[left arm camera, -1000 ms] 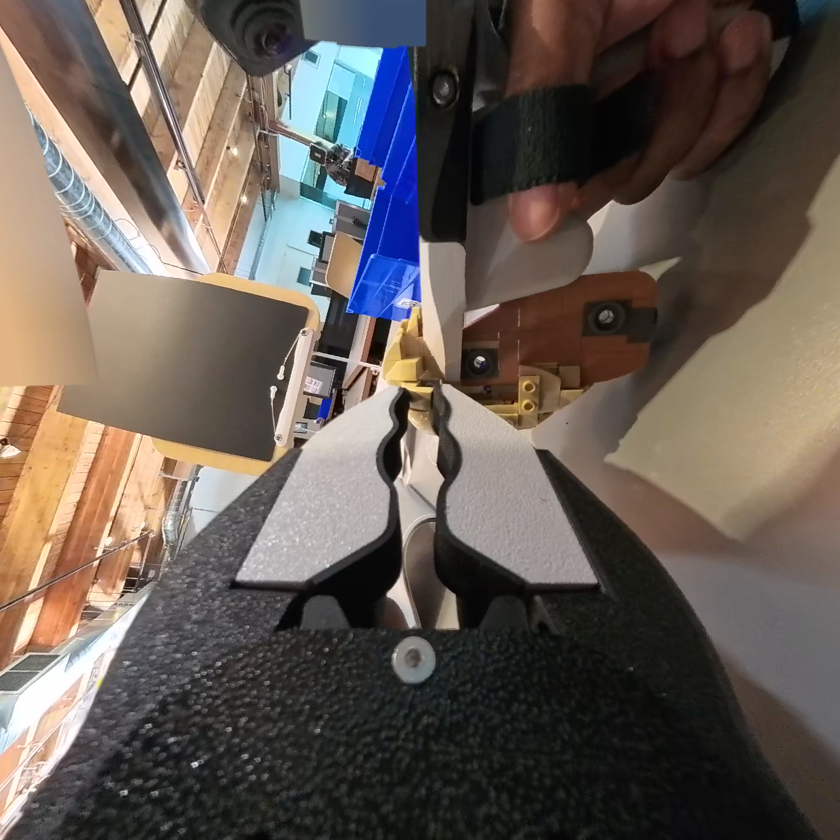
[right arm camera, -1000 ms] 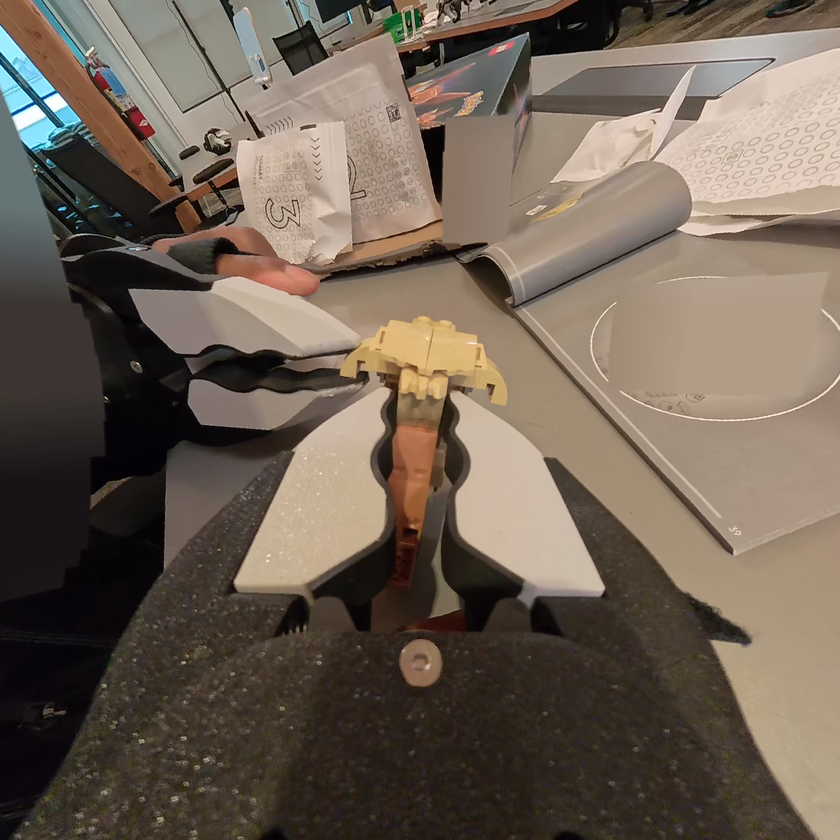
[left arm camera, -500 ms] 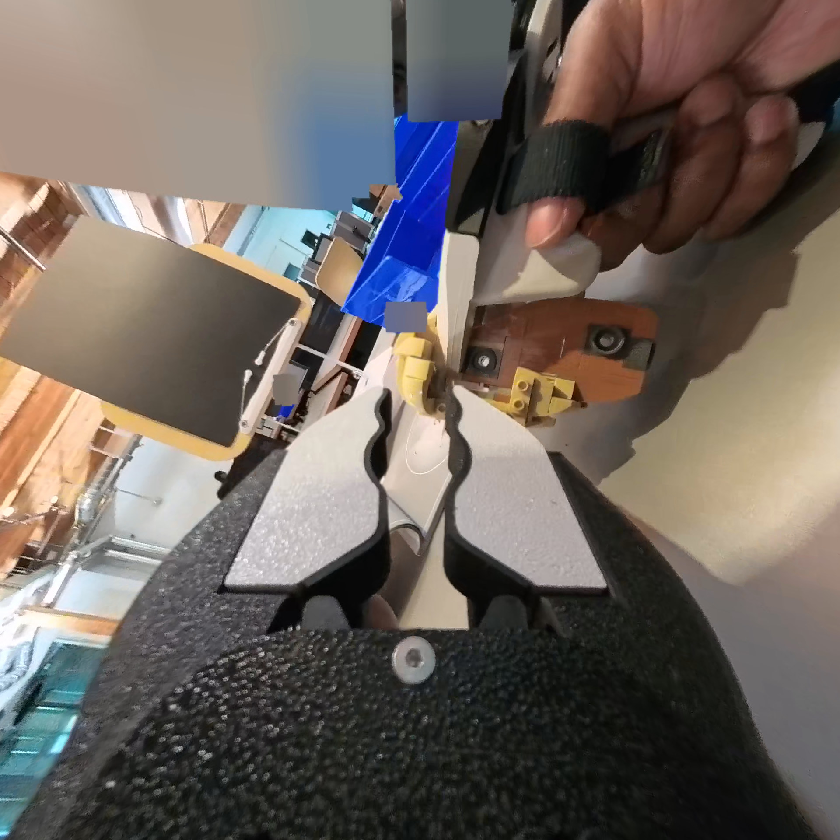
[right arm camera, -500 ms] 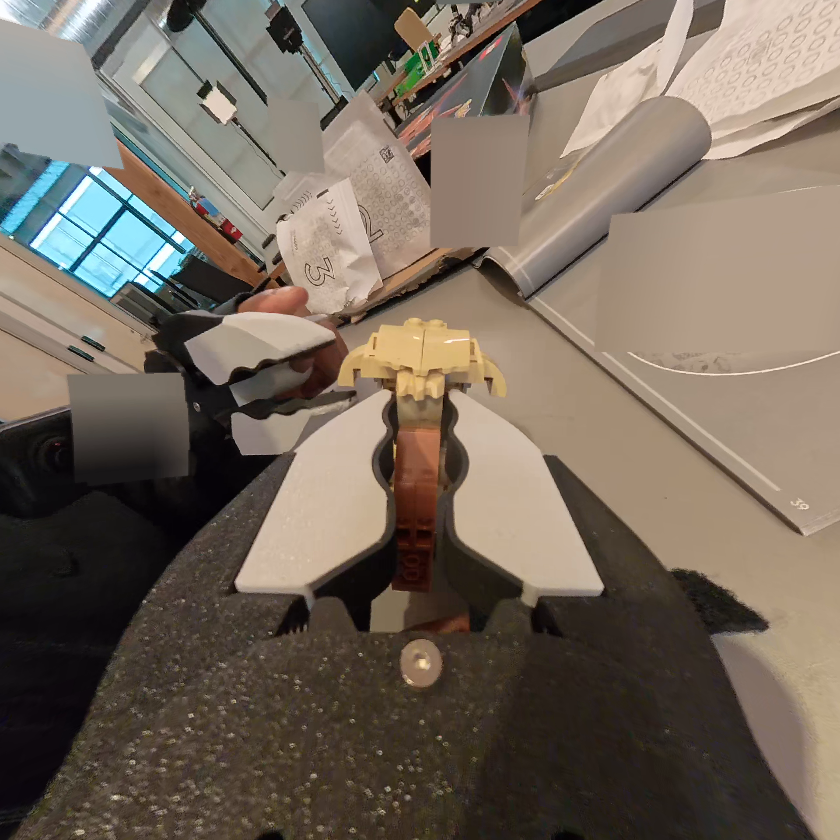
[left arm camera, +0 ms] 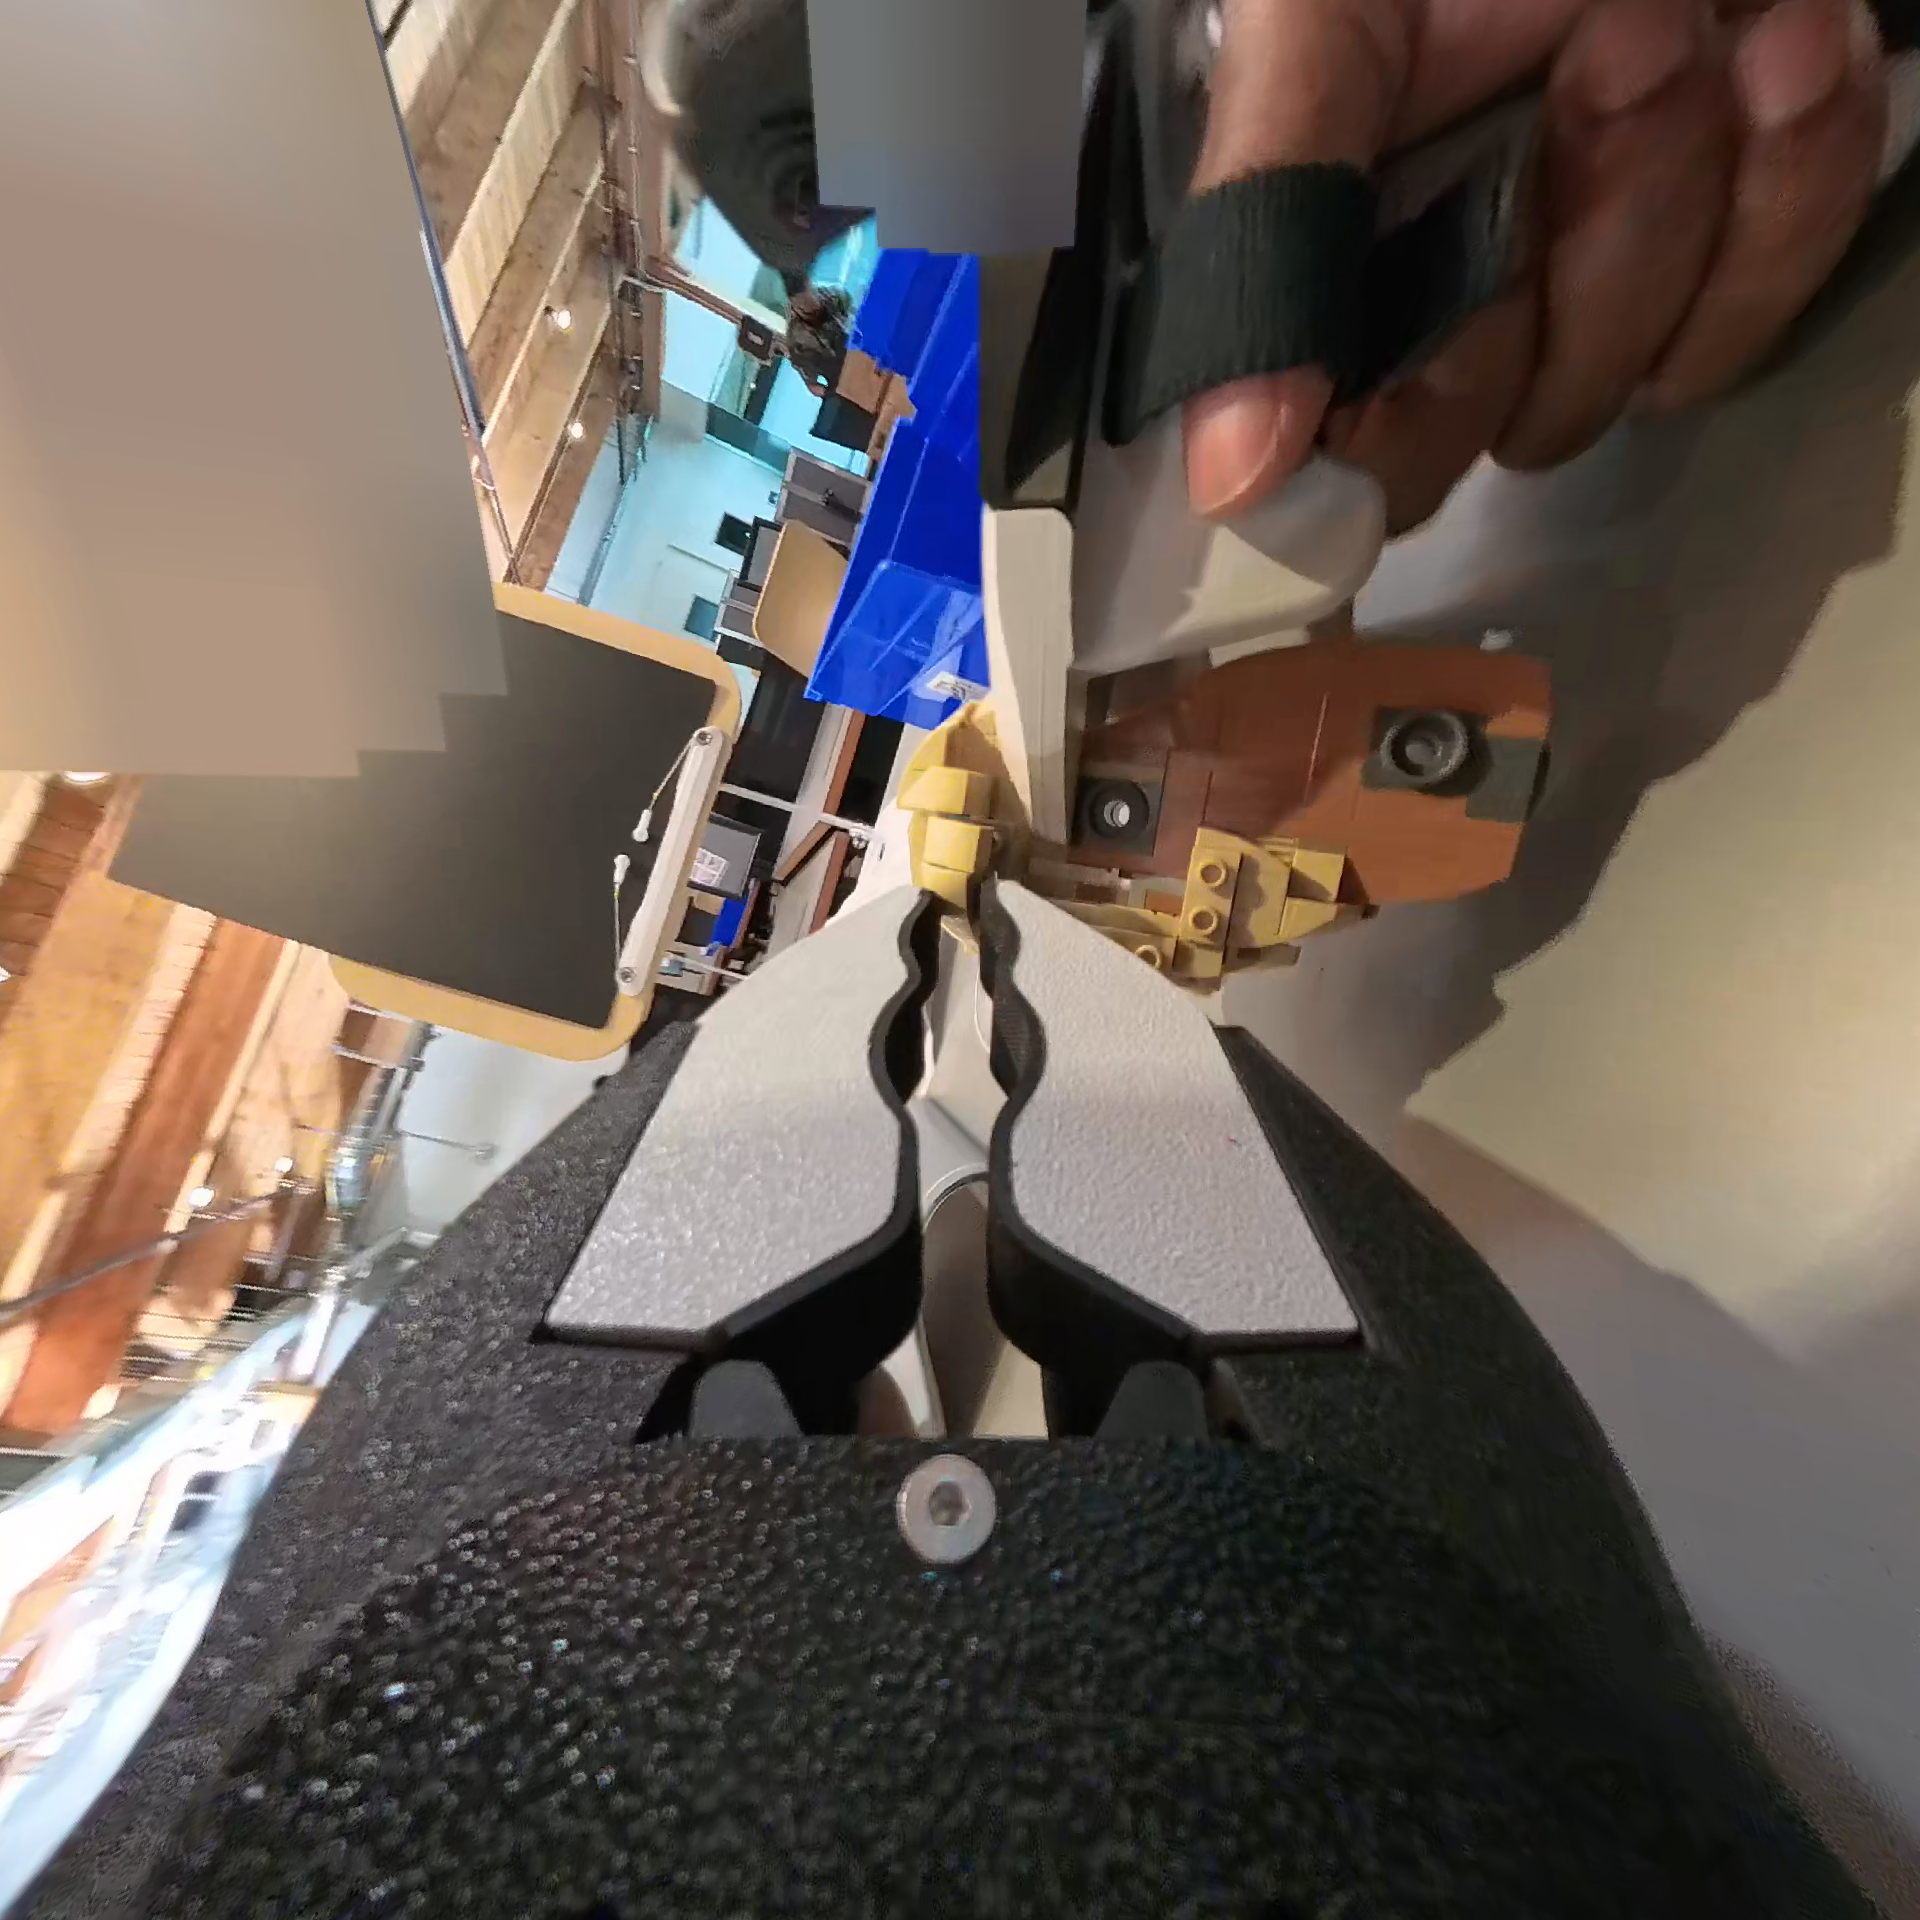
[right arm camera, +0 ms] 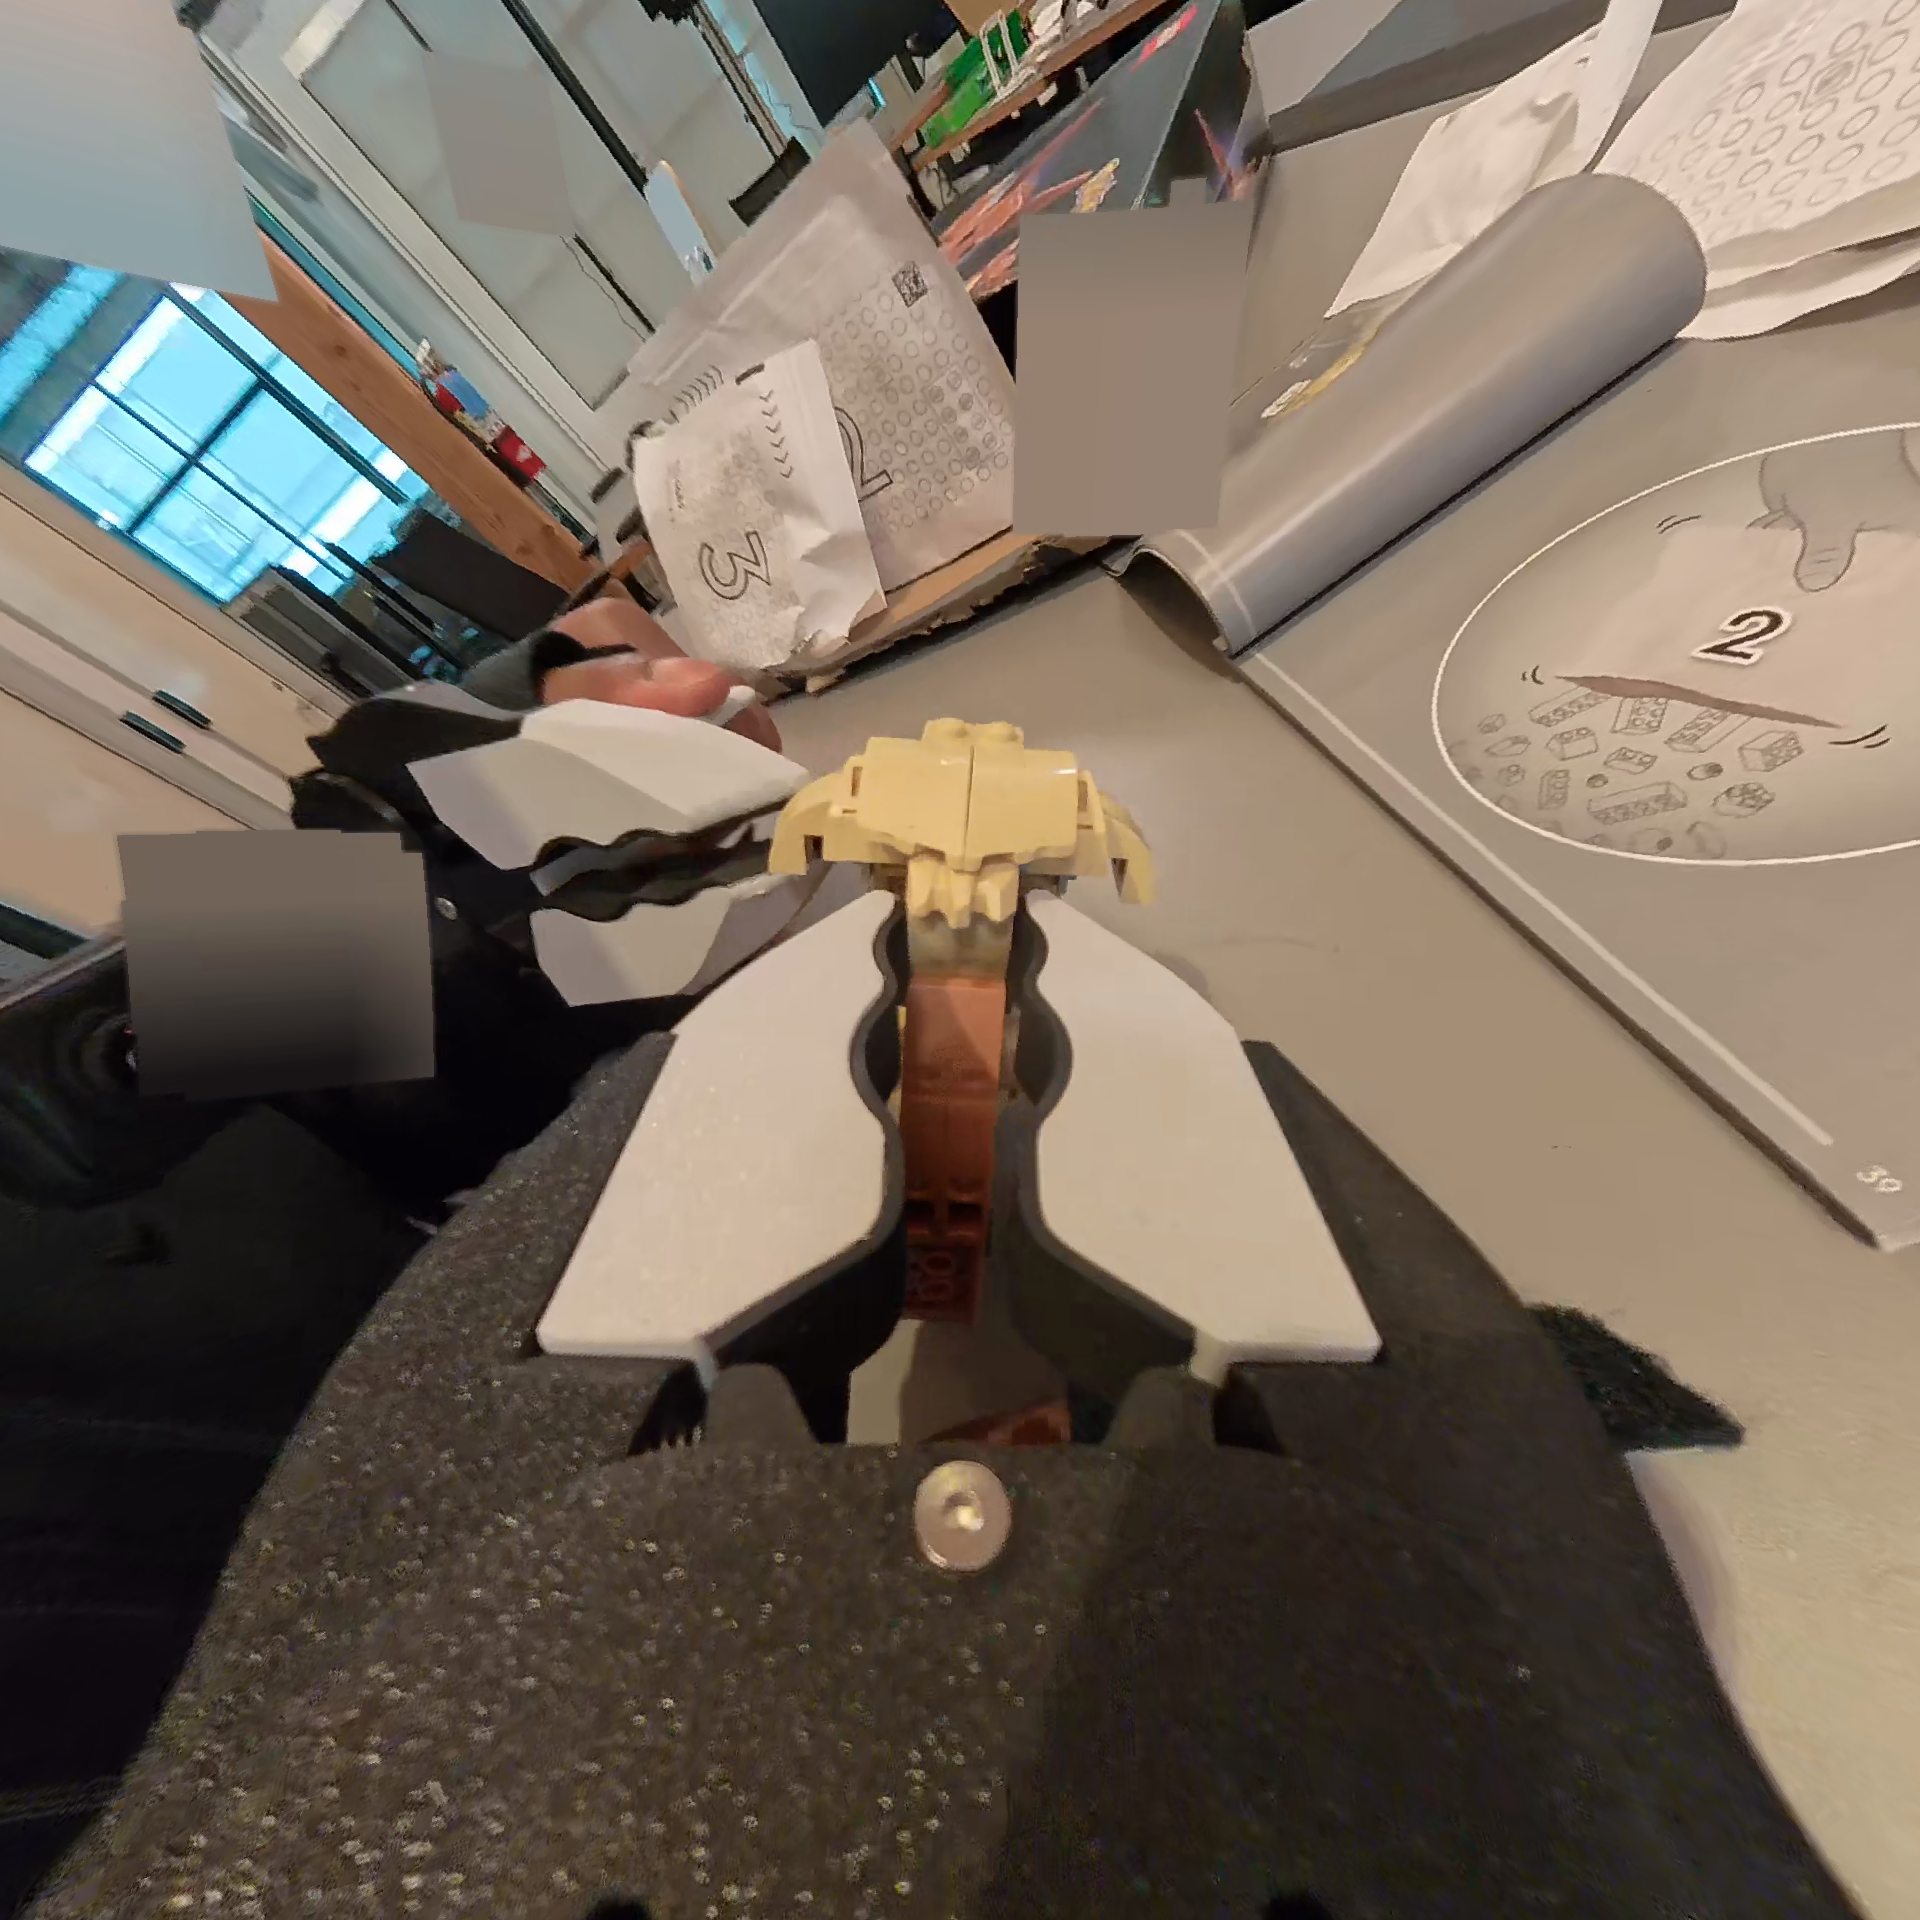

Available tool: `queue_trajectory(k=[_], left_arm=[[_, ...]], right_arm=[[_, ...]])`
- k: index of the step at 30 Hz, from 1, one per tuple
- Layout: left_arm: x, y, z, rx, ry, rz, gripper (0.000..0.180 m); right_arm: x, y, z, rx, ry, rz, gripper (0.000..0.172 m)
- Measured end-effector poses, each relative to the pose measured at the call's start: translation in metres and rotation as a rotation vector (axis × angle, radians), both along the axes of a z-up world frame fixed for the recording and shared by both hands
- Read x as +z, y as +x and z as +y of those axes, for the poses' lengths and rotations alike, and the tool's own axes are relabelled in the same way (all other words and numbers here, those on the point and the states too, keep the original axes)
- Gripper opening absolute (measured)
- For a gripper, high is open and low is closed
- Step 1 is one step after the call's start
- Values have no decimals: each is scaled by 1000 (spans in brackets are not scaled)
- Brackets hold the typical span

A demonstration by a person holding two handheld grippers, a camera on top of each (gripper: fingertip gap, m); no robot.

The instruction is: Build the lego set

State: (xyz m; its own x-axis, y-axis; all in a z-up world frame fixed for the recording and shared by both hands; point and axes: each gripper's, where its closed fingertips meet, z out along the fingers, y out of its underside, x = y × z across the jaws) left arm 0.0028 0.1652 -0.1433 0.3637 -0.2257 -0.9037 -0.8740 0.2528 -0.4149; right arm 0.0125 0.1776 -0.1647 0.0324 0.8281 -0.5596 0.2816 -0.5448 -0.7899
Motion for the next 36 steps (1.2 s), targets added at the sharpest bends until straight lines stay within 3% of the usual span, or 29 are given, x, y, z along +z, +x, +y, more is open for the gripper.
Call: queue_trajectory(k=[19,36], left_arm=[[-3,6,-6,-76,-44,35,8],[-3,8,-9,-111,-67,16,9]], right_arm=[[1,7,-4,56,228,-28,18],[-1,10,-9,97,254,-35,19]])
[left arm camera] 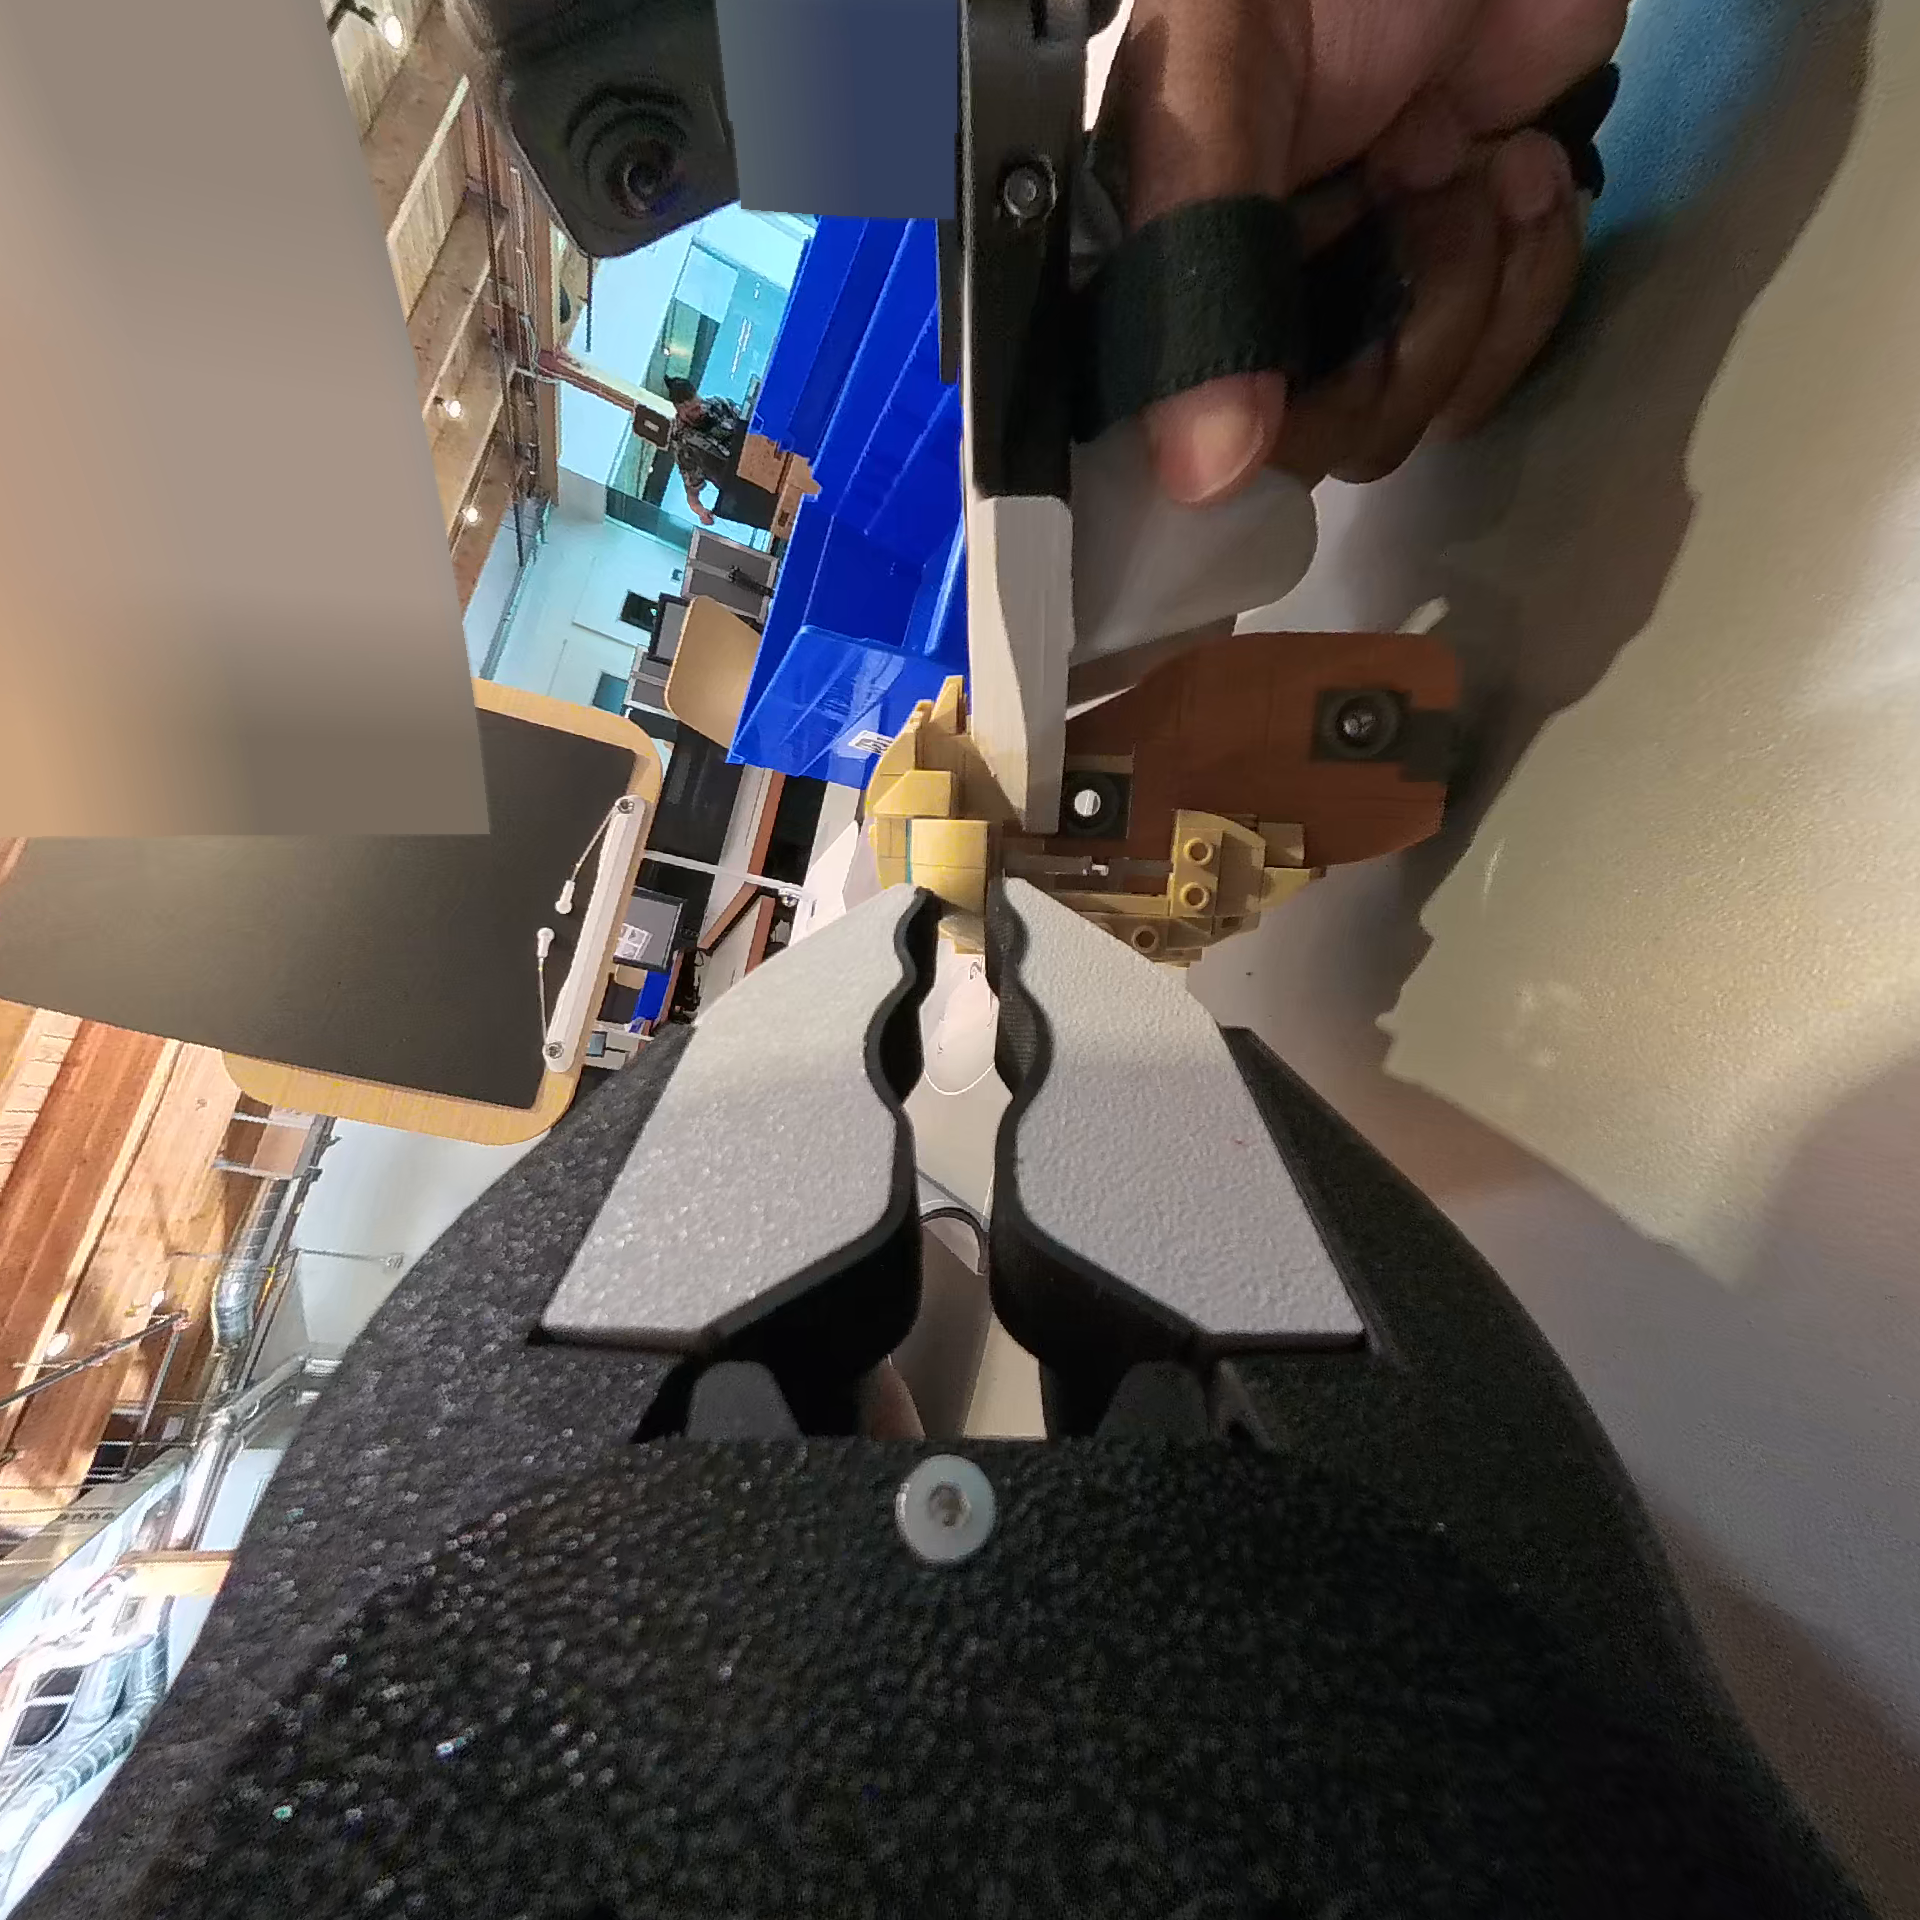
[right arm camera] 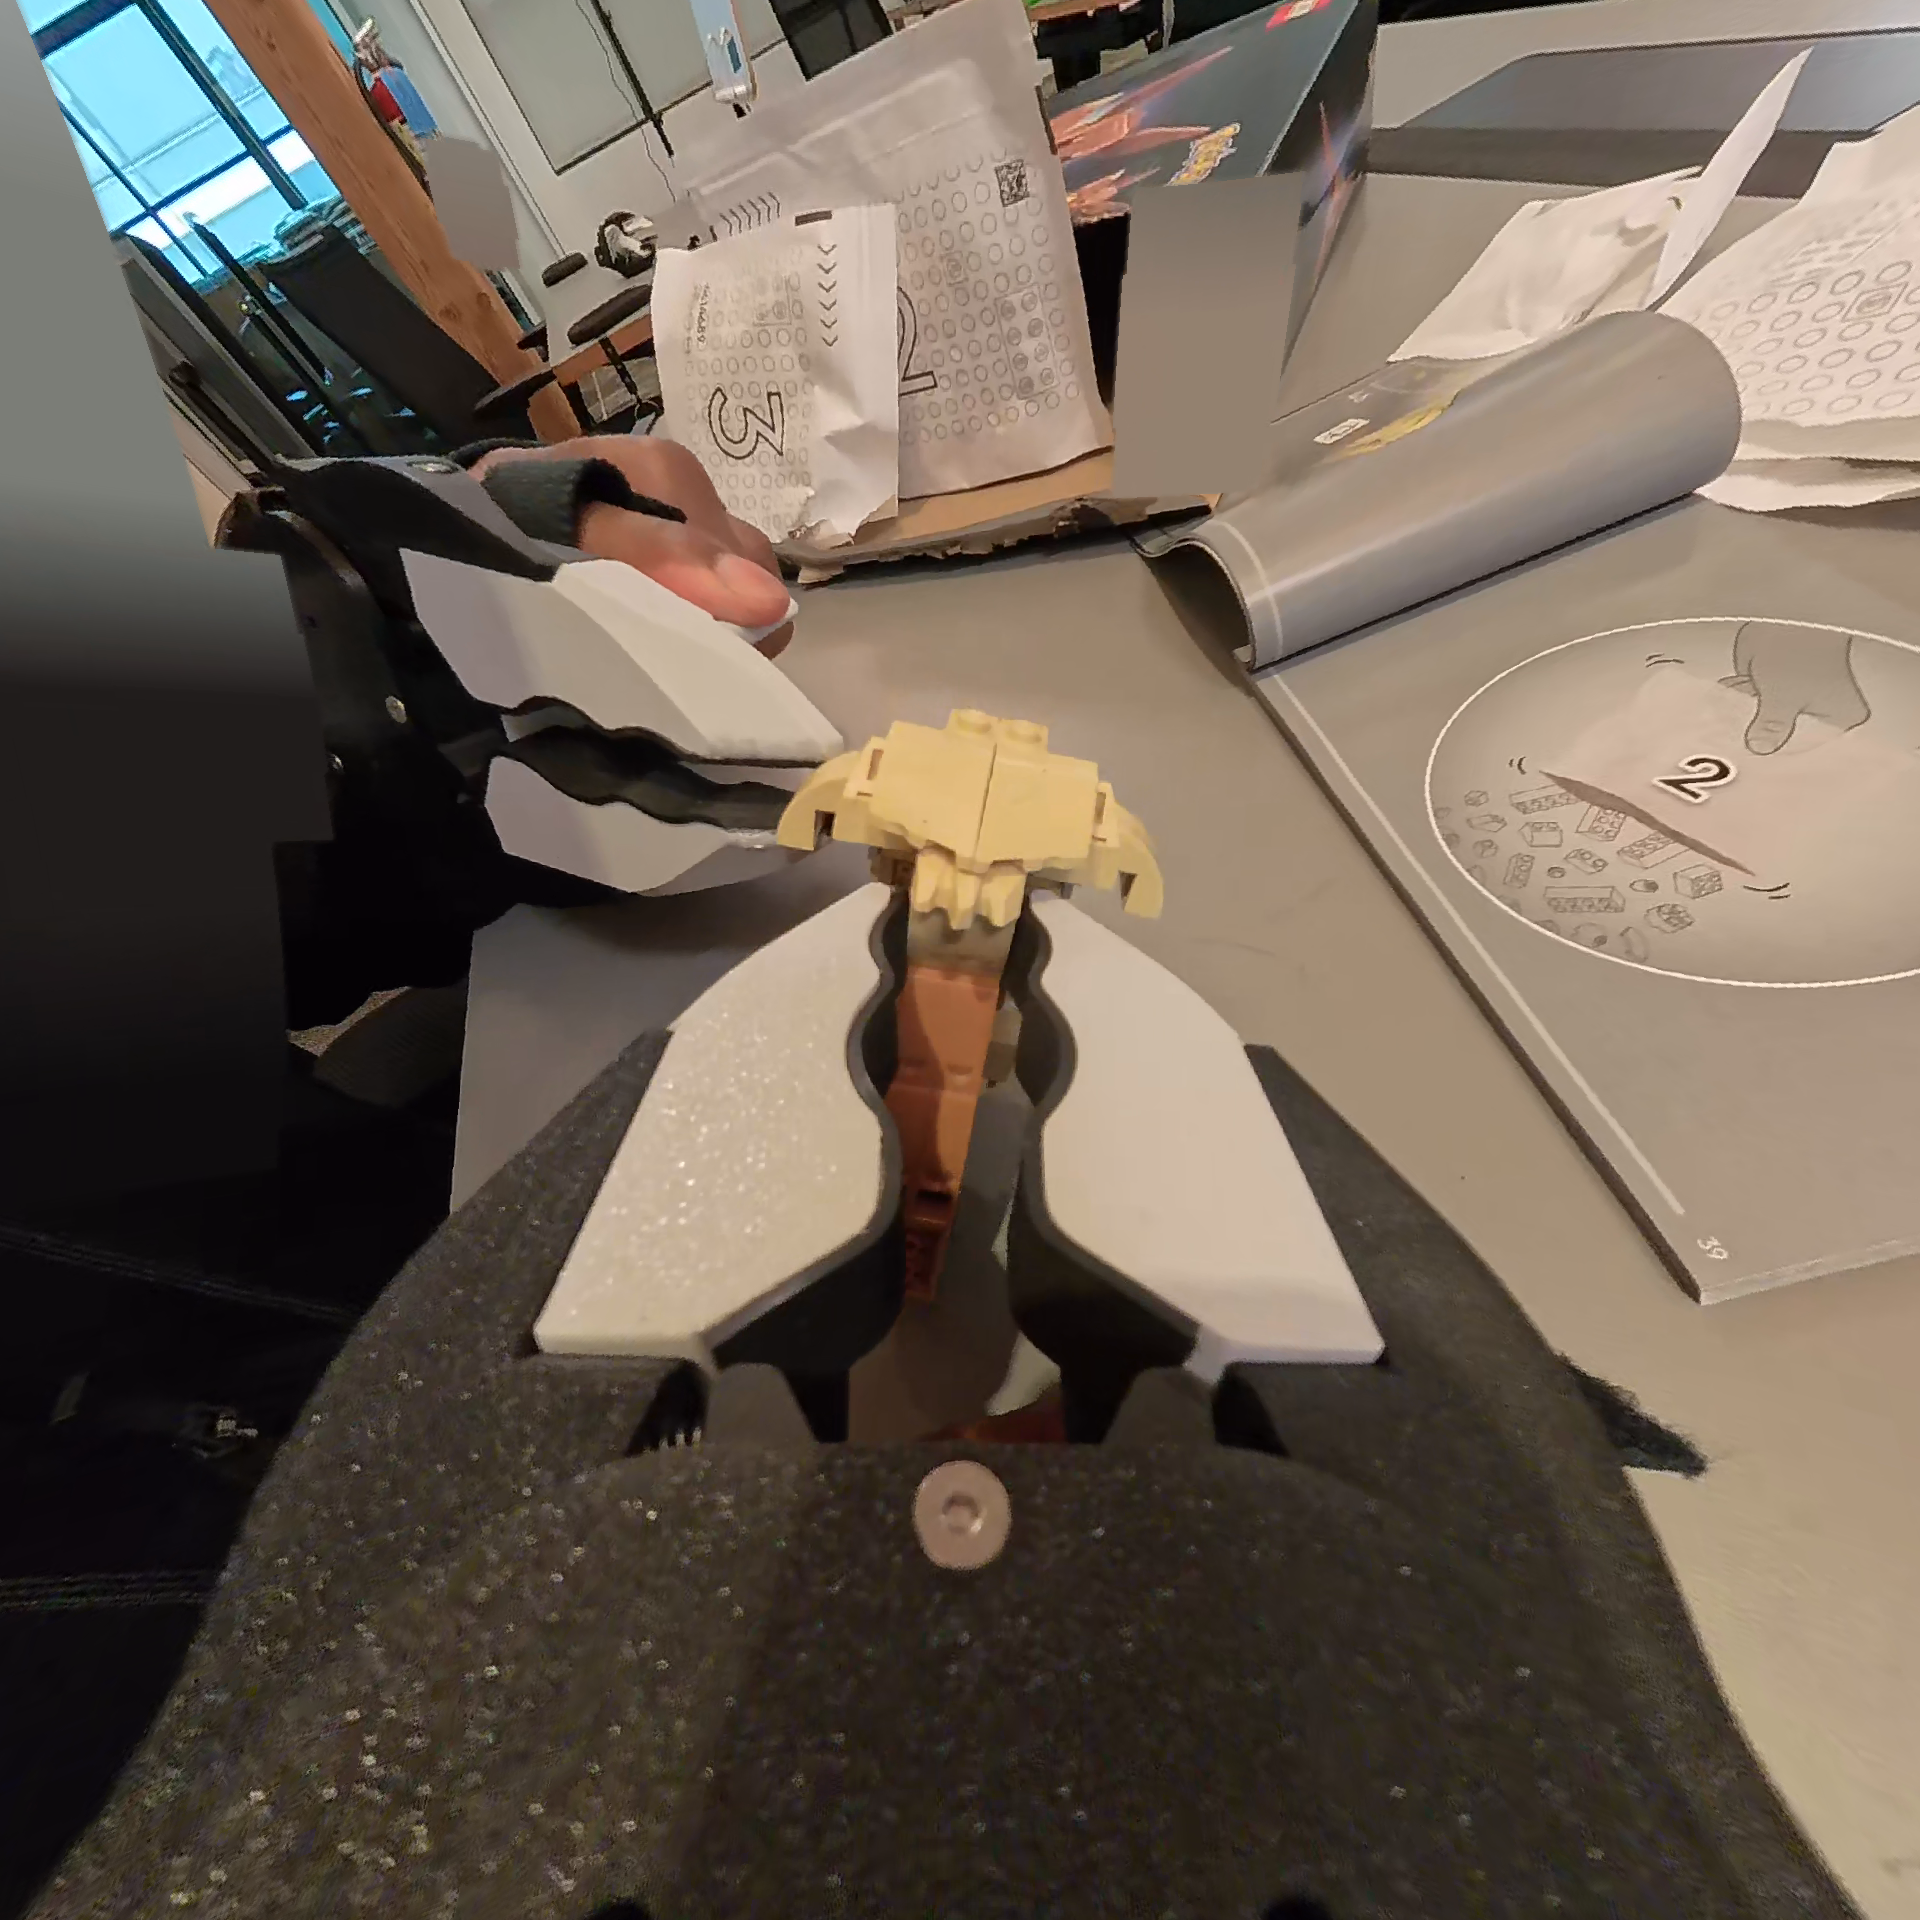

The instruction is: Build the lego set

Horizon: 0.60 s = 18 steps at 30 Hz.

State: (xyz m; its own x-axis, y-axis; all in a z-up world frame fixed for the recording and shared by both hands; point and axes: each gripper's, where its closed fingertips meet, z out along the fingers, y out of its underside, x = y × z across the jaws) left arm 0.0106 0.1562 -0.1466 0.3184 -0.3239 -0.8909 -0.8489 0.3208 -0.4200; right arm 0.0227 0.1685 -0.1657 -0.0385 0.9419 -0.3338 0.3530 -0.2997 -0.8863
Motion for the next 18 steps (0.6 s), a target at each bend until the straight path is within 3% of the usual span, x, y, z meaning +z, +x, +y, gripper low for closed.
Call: queue_trajectory(k=[11,18], left_arm=[[1,1,-2,-26,-19,-20,9],[5,-1,4,-10,4,-62,10]], right_arm=[[0,0,-2,18,7,1,19],[4,-4,5,-2,-148,43,18]])
